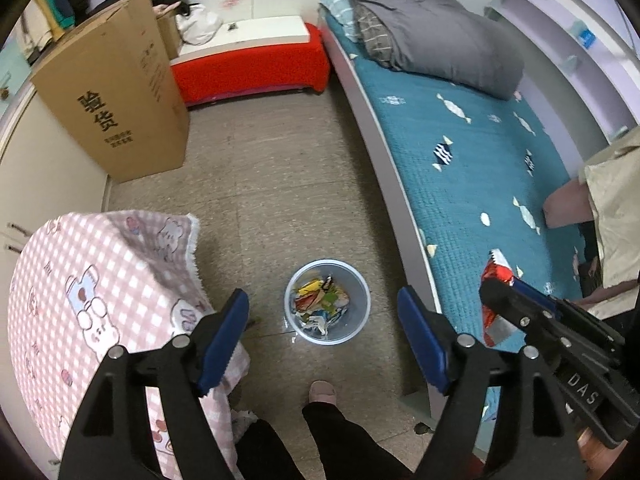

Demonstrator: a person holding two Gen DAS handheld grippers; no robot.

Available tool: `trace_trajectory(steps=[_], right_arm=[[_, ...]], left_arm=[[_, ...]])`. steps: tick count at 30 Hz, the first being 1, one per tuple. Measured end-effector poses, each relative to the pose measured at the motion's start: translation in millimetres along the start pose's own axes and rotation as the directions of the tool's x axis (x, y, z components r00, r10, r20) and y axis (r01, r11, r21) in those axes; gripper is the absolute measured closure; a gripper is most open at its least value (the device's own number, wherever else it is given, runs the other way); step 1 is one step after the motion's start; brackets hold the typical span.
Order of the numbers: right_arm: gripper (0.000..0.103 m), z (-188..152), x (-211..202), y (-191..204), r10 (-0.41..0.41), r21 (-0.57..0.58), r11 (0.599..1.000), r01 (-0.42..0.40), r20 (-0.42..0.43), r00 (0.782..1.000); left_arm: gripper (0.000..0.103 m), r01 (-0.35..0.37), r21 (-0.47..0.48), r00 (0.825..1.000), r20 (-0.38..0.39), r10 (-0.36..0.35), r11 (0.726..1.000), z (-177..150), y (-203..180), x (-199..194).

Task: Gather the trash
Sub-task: 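Open the right tool to drop the red-white wrapper into the bucket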

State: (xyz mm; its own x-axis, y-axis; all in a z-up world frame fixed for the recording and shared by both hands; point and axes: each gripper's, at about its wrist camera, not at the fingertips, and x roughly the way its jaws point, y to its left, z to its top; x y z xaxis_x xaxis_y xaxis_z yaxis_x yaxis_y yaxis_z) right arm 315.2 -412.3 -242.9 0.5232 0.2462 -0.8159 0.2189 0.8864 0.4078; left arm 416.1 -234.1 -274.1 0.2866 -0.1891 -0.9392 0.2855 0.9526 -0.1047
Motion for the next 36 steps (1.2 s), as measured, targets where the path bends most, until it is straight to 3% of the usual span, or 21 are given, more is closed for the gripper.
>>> trace_trajectory(steps=[8,10,11,19,25,32,36], right_arm=[[0.077,2.7,10.6,14.2,0.006,-0.045,0.999,-0.006,-0.003,1.000],[0.047,1.7,11.7,15.2,-0.004,-0.034,0.999,0.004,0.006,1.000],[0.045,0.5,11.2,16.2,-0.016,-0.032,0.999,0.016,0.015,1.000],[0.043,-12.5,-2.6,40.7,-0.041,-0.091,0.995,0.045,0.046,0.998],[0.040,-39.1,-35.5,74.2,-0.036,-0.128,0.991,0.049,0.105,0.994],[0.036,-93.1,-87.3,121.2,-0.043,-0.161,0.984,0.077,0.202,0.978],[0.033,-136.1,-121.2,146.6,-0.052,-0.150,0.984,0.094,0.264,0.963]], left_arm=[[0.028,-0.045,-0.108,0.999,0.005,0.046,0.993,-13.7,39.0,-13.1],[0.028,-0.056,-0.134,0.998,0.010,0.058,0.989,-18.5,49.1,-19.2],[0.028,-0.061,-0.144,0.998,0.013,0.064,0.988,-20.2,52.3,-21.8],[0.028,-0.109,-0.167,0.991,0.058,0.120,0.980,-44.3,74.0,-56.3],[0.028,-0.135,-0.148,0.977,0.144,0.156,0.980,-72.5,81.2,-103.6],[0.027,-0.136,-0.114,0.952,0.262,0.162,0.984,-122.1,93.2,-171.6],[0.023,-0.144,-0.079,0.926,0.341,0.163,0.986,-161.7,99.0,-214.4]])
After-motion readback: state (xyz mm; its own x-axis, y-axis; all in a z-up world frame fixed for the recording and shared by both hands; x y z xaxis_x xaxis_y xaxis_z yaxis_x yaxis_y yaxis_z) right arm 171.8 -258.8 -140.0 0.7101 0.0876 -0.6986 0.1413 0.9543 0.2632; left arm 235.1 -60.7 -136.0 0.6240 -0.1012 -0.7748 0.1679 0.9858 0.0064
